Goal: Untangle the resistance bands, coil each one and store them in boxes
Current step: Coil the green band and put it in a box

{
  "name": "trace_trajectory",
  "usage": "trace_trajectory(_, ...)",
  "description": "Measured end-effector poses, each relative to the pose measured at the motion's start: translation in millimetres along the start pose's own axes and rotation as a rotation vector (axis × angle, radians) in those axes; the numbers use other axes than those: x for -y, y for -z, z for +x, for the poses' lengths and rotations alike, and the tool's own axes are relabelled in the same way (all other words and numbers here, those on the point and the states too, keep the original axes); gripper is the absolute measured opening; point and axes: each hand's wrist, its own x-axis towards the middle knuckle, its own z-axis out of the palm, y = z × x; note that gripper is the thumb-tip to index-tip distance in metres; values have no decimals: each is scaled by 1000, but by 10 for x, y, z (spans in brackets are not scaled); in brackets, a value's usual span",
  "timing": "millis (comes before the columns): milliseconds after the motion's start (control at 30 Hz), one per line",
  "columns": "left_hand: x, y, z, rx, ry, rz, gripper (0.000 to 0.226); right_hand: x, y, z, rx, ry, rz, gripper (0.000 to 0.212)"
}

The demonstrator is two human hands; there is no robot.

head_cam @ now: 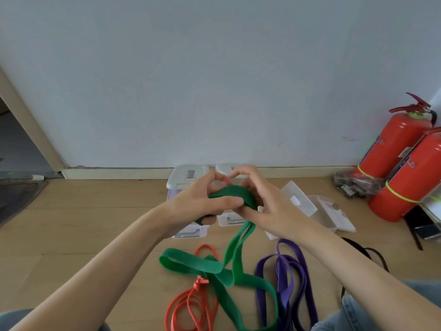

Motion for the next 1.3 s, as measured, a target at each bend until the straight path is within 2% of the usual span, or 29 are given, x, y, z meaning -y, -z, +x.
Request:
trace_trajectory(133, 18, 69, -12, -7, 2, -26, 58, 22, 9, 37, 49, 9, 30, 28)
trace_trajectory(333, 129, 111, -47, -70, 3, -86, 52, -11, 101, 12, -140, -46, -50, 13)
trace_trajectory(500, 138, 135, -71, -60, 36, -8, 31, 3, 137, -36, -186, -63, -82, 13)
trace_trajectory(700, 151, -41, -47, -88, 72, -155, 46, 65, -41, -41, -338, 12, -127, 12)
trace_trajectory(833, 131, 3, -56, 20, 89, -347, 50, 35, -56, -44, -367, 40, -248, 21)
trace_trajectory(967, 165, 40, -26, 14, 138, -299, 48, 0, -24, -43, -287, 40, -363, 18)
trace_trajectory(1133, 202, 5, -13, -3, 119, -96, 47, -36, 75, -51, -162, -3, -461, 15)
trace_trajectory(1233, 207, 3, -20, 85, 143, -79, 49, -50, 89, -77, -86, 41, -478, 24)
trace_trajectory(1300, 204, -6, -14, 127, 157, -150, 49, -40, 82, -80, -110, 63, -484, 21)
